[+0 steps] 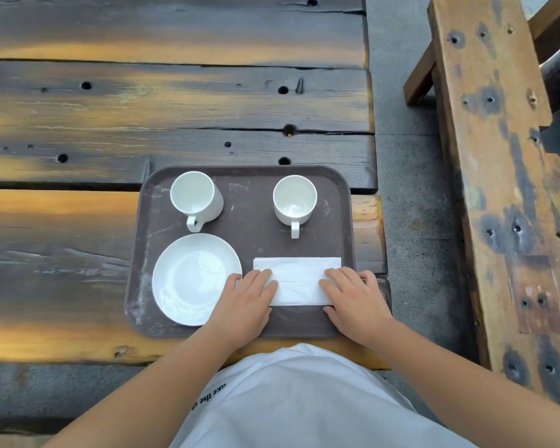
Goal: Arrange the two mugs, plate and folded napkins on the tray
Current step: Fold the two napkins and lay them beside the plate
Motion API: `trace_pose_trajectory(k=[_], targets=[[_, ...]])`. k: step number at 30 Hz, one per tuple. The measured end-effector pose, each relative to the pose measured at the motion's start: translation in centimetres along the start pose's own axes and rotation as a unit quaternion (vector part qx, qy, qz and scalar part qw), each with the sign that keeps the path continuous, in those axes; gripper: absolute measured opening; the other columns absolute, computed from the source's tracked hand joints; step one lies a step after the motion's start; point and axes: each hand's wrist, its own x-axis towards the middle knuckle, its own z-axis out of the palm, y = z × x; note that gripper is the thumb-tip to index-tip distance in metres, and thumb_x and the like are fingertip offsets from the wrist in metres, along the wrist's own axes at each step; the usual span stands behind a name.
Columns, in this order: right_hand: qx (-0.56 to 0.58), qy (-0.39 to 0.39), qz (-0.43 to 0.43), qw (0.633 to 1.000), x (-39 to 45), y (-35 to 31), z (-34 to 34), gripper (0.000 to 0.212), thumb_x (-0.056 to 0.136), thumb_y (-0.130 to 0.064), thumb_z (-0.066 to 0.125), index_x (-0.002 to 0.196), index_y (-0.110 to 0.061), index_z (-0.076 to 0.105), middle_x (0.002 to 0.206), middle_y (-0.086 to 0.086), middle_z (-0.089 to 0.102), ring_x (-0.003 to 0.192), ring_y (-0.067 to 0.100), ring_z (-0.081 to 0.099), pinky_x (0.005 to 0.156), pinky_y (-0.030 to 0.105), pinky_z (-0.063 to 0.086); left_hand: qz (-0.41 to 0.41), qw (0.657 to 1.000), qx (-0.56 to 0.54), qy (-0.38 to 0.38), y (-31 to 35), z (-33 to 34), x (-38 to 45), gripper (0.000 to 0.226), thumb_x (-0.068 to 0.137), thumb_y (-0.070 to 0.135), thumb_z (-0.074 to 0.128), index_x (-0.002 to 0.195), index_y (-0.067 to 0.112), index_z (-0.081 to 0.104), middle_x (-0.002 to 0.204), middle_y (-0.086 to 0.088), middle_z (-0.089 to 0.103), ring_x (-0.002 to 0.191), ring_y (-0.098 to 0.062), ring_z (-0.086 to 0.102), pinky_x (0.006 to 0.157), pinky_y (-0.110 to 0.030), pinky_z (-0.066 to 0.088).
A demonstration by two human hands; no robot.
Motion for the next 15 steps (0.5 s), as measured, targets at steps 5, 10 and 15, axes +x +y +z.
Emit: trace_pose_trajectory(k=[5, 10, 15], targets=[[-0.017, 0.010, -0.017, 1.000, 0.08, 0.08, -0.20, 0.023, 0.072, -0.023, 0.074, 0.093, -0.021, 0.066, 0.106, -0.001, 0.064, 0.097, 0.024, 0.058, 0.077, 0.041, 0.038, 0.001, 1.000, 0.014, 0.024, 0.12, 0.09, -0.33, 0.040, 0.074, 0.028, 0.067, 0.111, 0.016, 0.061, 0.128, -0.007, 0.057, 0.101, -0.026, 0.058, 0.081, -0.045, 0.041], [-0.018, 0.001, -0.028, 0.999, 0.03, 0.18, -0.16, 0.011, 0.078, -0.018, 0.067, 0.088, -0.021, 0.063, 0.093, -0.003, 0.064, 0.087, 0.024, 0.057, 0.074, 0.038, 0.038, 0.007, 0.999, 0.021, 0.035, 0.29, 0.01, -0.59, 0.034, 0.074, 0.028, 0.067, 0.106, 0.017, 0.062, 0.123, -0.005, 0.060, 0.098, -0.026, 0.059, 0.081, -0.046, 0.042], [-0.018, 0.002, -0.045, 0.999, -0.18, 0.22, -0.15, 0.010, 0.076, -0.014, 0.068, 0.078, -0.020, 0.060, 0.076, -0.002, 0.060, 0.073, 0.025, 0.055, 0.067, 0.037, 0.040, 0.008, 1.000, 0.020, 0.022, 0.21, -0.16, -0.56, 0.035, 0.072, 0.026, 0.068, 0.105, 0.015, 0.063, 0.123, -0.006, 0.060, 0.101, -0.026, 0.060, 0.086, -0.050, 0.044]])
